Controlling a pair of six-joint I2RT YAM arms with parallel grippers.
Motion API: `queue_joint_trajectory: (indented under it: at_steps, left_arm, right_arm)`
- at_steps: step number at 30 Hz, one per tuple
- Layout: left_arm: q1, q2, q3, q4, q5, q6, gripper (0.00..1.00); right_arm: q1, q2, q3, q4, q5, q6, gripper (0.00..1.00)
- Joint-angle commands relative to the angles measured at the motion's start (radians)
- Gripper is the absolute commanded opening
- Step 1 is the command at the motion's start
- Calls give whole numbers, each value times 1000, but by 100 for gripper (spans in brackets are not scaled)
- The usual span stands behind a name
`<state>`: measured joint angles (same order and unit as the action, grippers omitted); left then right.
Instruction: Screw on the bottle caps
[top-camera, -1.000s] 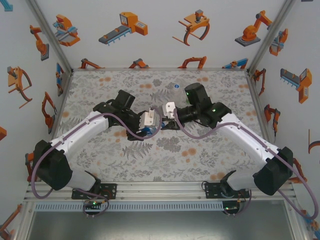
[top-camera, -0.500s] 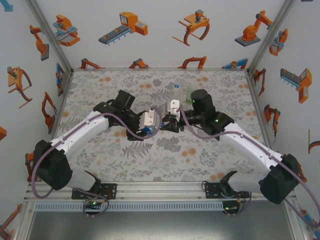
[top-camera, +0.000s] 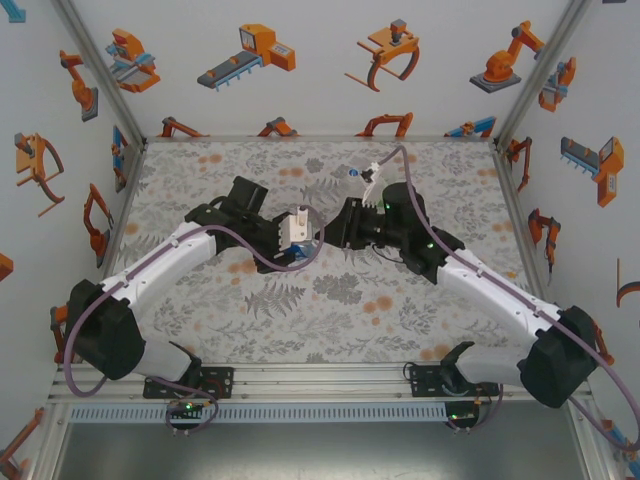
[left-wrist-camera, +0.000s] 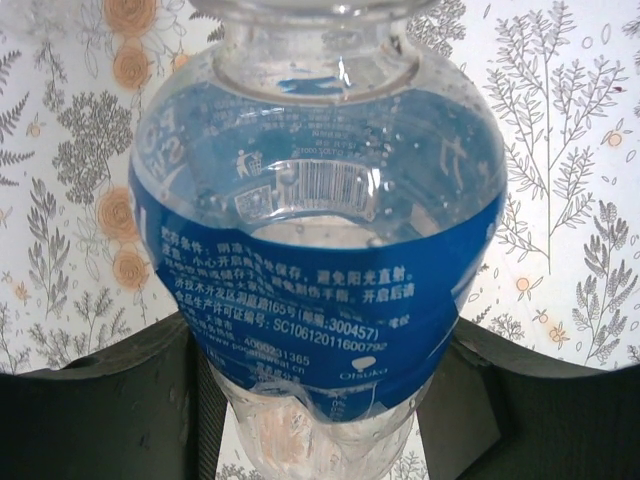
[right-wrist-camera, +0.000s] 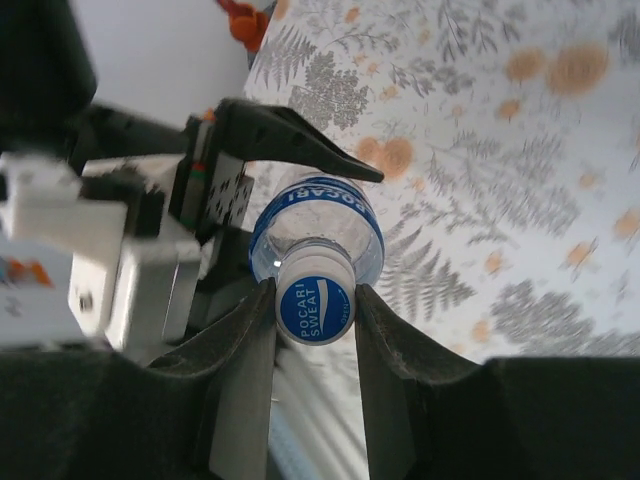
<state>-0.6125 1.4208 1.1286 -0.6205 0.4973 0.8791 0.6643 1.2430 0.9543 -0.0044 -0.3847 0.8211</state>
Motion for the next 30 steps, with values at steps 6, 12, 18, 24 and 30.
queue_joint_trajectory:
  at_steps: [6, 12, 18, 24, 30]
  left_arm:
    - [-15, 1, 29, 37, 86, -35, 0]
    - [-13, 10, 39, 19, 83, -39, 0]
    - [-10, 5, 44, 17, 86, -49, 0]
    - [6, 6, 54, 20, 120, -71, 0]
    - [20, 10, 62, 12, 116, -87, 0]
  right_arm:
    - [29, 52, 73, -135, 201, 385, 0]
    - [29, 46, 111, -116, 234, 267, 0]
    - [29, 1, 130, -36, 199, 6, 0]
    - [29, -37, 115, -6, 167, -107, 0]
    - [30, -98, 89, -54, 273, -185, 0]
